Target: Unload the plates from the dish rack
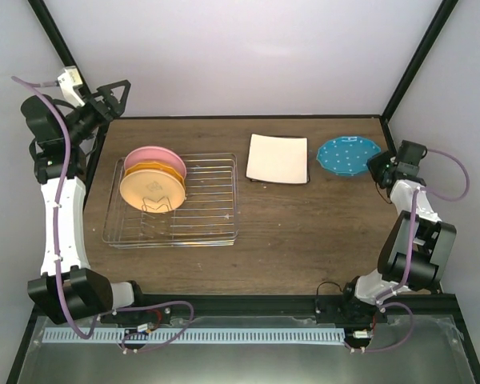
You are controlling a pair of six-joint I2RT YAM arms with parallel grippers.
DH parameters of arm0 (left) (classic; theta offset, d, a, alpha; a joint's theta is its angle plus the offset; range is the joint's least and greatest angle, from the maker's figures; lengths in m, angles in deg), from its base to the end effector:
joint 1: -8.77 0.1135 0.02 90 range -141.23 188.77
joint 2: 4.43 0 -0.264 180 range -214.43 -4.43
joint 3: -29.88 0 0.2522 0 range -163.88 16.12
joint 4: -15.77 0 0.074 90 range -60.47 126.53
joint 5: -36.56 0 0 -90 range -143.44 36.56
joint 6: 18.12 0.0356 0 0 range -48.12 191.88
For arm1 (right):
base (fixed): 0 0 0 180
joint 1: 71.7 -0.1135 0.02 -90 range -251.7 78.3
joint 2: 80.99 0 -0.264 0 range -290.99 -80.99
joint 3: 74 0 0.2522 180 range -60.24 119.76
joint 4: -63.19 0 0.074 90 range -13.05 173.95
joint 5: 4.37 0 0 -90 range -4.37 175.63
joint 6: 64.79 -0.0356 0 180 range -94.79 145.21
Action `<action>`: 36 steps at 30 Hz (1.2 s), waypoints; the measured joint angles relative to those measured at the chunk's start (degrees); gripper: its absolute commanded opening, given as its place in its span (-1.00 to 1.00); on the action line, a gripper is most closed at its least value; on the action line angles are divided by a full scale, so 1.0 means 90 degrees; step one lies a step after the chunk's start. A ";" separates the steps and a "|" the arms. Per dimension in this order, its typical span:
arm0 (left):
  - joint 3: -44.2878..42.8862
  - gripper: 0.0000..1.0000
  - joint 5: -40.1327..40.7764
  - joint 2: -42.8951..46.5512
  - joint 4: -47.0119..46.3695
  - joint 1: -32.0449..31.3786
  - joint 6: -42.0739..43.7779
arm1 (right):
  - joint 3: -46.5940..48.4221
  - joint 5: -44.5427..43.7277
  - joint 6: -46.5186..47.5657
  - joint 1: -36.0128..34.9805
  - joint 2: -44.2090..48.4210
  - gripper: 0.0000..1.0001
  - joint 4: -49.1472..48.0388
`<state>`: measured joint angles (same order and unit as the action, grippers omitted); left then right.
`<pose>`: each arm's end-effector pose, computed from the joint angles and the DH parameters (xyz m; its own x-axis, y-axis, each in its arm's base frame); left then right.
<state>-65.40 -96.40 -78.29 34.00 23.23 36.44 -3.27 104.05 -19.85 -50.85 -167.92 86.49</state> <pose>0.2784 0.0467 0.4648 -0.2322 -0.4981 -0.8355 0.4192 0.7238 -0.5481 0.3135 -0.1074 0.2382 -0.3421 0.8489 -0.4028 0.4983 0.5273 0.6882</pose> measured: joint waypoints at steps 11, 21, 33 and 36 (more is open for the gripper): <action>0.0160 1.00 0.0002 0.0121 0.0155 0.0000 0.0141 | -0.0328 -0.0437 -0.0223 0.0148 -0.0102 -0.99 -0.0369; 0.0248 1.00 0.0002 0.0253 0.0197 0.0000 0.0177 | -0.0512 -0.0622 -0.0238 0.0165 -0.0384 -0.97 -0.0342; 0.0323 1.00 -0.0002 0.0352 0.0231 0.0000 0.0180 | -0.0826 -0.0539 -0.0245 0.0262 -0.0396 -0.09 -0.0386; 0.0352 1.00 -0.0002 0.0410 0.0228 0.0000 0.0177 | -0.0816 -0.0549 -0.0219 0.0287 -0.0444 0.15 -0.0279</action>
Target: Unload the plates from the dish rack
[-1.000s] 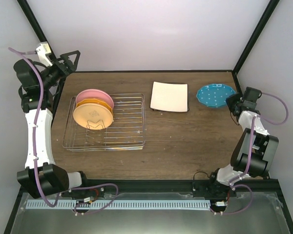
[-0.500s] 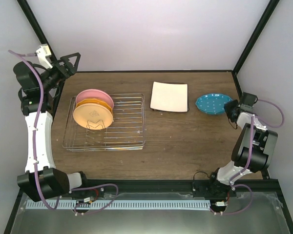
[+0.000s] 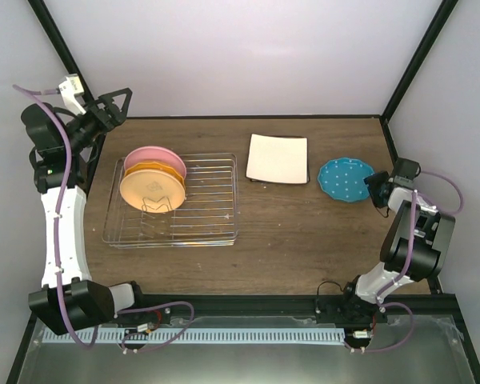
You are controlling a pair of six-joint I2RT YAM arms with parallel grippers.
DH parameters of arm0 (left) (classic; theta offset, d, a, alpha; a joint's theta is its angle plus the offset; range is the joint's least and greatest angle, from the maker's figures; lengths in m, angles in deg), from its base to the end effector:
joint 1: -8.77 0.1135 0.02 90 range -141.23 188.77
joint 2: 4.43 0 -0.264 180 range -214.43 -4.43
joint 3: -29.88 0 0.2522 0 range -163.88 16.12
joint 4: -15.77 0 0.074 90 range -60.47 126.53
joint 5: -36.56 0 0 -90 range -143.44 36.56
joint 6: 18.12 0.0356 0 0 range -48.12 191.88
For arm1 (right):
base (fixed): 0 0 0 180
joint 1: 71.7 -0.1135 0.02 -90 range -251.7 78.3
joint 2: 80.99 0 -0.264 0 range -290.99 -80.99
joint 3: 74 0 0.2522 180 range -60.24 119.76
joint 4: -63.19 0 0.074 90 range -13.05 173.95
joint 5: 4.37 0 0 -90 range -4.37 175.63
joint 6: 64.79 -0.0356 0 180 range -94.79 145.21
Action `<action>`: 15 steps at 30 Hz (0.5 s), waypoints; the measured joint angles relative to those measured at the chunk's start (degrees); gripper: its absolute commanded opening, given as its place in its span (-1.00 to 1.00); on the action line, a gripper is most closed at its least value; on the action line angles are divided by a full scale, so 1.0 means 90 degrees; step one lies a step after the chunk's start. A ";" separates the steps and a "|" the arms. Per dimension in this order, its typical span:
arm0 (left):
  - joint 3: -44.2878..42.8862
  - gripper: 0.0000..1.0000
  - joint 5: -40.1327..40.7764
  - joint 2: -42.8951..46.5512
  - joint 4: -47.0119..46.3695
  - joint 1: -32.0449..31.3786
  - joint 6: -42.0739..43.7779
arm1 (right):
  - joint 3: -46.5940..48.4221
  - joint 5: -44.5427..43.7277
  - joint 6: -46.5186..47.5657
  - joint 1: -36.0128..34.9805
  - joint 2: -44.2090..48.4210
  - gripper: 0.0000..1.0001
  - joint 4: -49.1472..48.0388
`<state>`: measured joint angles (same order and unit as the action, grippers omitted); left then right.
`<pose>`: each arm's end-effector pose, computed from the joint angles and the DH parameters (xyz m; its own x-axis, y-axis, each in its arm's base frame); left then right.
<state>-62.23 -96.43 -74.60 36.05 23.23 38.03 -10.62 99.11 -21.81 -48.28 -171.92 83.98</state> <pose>0.2621 0.0425 0.4590 -0.2426 -0.4833 -0.8412 0.4121 0.7336 -0.5404 0.2970 -0.1196 0.1797 -0.2886 0.9003 -0.3258 0.6681 0.4331 0.6050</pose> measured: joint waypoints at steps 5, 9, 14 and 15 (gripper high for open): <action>0.0053 1.00 -0.0007 0.0063 0.0002 0.0000 0.0000 | 0.0029 0.0022 0.0124 0.0027 -0.0216 0.29 0.0389; 0.0070 1.00 -0.0027 0.0068 0.0005 0.0000 0.0000 | 0.0073 -0.0017 0.0155 0.0027 -0.0228 0.32 0.0556; 0.0090 1.00 -0.0058 0.0070 0.0022 0.0000 0.0002 | 0.0170 -0.0306 0.0170 0.0027 -0.0109 0.33 0.0838; 0.0090 1.00 -0.0068 0.0070 0.0022 0.0000 0.0005 | 0.0189 -0.0396 0.0172 0.0027 0.0012 0.33 0.0933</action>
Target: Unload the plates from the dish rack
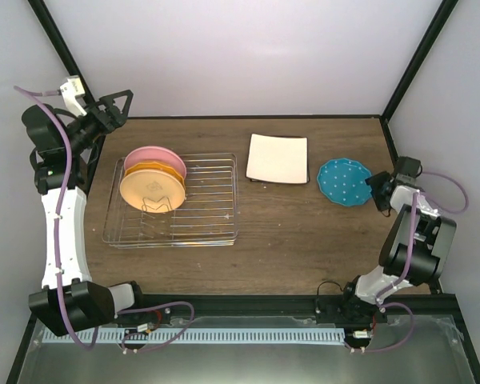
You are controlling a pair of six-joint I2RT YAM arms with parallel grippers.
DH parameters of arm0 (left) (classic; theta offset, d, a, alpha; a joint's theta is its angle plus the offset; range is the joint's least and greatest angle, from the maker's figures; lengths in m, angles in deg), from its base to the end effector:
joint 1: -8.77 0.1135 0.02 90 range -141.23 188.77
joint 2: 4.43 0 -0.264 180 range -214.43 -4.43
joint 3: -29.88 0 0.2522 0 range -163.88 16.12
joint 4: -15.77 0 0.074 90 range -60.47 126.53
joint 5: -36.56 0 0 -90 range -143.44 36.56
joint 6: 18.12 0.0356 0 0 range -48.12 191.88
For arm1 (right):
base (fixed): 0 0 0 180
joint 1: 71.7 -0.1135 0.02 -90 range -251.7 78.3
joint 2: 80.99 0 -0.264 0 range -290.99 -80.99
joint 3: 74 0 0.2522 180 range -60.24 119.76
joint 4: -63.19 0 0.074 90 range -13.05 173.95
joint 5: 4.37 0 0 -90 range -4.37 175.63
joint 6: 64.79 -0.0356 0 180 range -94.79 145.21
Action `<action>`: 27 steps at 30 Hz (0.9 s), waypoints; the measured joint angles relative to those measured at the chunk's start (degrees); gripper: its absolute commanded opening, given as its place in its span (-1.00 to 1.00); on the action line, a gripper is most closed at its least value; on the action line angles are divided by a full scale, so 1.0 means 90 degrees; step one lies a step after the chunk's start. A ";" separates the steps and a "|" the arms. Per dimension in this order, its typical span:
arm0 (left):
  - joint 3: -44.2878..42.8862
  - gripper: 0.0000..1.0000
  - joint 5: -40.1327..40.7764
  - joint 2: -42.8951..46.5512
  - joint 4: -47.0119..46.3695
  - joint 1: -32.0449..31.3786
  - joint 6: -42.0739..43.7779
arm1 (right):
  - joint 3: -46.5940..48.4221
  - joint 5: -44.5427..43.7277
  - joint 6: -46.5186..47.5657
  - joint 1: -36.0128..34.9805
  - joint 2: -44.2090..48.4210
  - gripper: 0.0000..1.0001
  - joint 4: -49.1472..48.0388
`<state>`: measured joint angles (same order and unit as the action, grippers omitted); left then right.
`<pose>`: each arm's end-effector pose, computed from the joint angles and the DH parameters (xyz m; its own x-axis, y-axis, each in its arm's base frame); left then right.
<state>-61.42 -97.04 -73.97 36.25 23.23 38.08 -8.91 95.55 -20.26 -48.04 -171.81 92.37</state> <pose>0.2595 0.0416 0.4566 -0.2528 -0.4812 -0.8393 0.4165 0.7289 -0.5434 0.2898 -0.1203 0.1787 -0.3084 0.9018 -0.3027 0.7479 0.4265 0.5087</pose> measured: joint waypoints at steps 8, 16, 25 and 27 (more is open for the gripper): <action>0.0002 1.00 -0.0007 -0.0022 -0.0073 0.0000 -0.0010 | 0.1168 -0.0619 0.0104 -0.0425 0.1285 0.34 -0.0211; 0.0002 1.00 -0.0002 -0.0199 -0.0119 0.0000 -0.0005 | 0.3745 0.0644 0.1190 -0.3587 -0.0321 0.23 -0.1287; 0.0012 1.00 0.0095 -0.0187 0.0002 -0.0012 0.0214 | 0.5333 0.0491 0.3956 -0.7715 -0.2691 -0.06 -0.0712; 0.0063 1.00 0.0102 -0.0129 0.0051 -0.0012 0.0284 | 0.5265 0.0413 0.4320 -0.7992 -0.2759 -0.10 -0.0721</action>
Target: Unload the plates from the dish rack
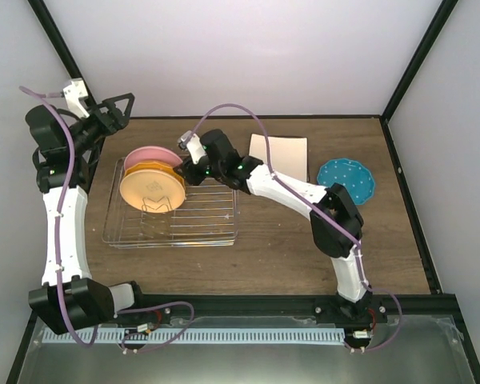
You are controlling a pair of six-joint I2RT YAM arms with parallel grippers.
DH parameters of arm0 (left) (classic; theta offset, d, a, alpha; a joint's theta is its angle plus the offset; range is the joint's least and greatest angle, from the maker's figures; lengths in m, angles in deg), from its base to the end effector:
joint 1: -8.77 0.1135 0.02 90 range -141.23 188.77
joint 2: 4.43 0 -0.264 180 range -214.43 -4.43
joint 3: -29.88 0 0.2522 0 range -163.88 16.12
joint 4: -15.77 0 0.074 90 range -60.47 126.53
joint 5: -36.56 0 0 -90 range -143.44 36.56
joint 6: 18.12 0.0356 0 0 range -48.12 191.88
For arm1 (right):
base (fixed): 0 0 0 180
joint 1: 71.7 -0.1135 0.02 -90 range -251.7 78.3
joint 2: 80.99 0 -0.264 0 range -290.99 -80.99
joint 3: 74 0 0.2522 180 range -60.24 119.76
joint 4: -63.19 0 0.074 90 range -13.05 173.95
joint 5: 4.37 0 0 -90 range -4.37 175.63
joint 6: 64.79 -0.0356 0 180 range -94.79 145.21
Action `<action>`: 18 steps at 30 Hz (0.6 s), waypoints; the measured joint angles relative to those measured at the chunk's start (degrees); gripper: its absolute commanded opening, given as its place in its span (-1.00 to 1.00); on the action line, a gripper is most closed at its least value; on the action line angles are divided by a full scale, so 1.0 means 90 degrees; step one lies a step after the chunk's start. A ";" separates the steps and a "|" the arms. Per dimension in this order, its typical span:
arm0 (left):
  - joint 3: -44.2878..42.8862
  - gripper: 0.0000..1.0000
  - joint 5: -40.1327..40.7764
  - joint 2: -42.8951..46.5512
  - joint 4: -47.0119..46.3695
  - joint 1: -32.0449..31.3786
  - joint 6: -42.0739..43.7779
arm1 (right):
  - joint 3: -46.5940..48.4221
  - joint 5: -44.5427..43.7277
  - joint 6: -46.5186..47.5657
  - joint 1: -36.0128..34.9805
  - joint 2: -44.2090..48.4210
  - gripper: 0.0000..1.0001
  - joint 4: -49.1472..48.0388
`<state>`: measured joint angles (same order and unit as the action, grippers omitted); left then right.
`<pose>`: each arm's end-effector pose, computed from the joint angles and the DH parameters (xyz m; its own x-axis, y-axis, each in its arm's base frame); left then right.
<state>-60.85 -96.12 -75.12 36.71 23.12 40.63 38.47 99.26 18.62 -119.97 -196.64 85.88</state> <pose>0.2674 0.0435 0.4475 -0.2592 -0.4600 -0.8493 0.3977 0.7505 -0.5278 0.3158 0.3666 0.2901 -0.3879 -0.2674 -0.8820 -0.8274 0.5228 0.2054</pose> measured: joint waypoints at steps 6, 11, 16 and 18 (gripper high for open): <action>0.0131 1.00 0.0017 0.0160 0.0124 -0.0005 0.0121 | -0.0034 -0.0236 0.0753 -0.0121 0.0000 -0.22 -0.0272; 0.0172 1.00 0.0019 0.0165 0.0129 -0.0005 0.0158 | -0.0036 -0.0364 0.1078 -0.0284 0.0000 -0.35 -0.0391; 0.0175 1.00 0.0017 0.0165 0.0129 -0.0005 0.0163 | -0.0036 -0.0381 0.1333 -0.0561 -0.0036 -0.37 -0.0515; 0.0180 1.00 0.0017 0.0165 0.0129 -0.0005 0.0165 | -0.0036 -0.0379 0.1406 -0.0634 -0.0075 -0.38 -0.0546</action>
<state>-59.23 -95.97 -73.64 37.86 23.08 42.12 38.15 95.85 31.28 -125.67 -197.32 80.96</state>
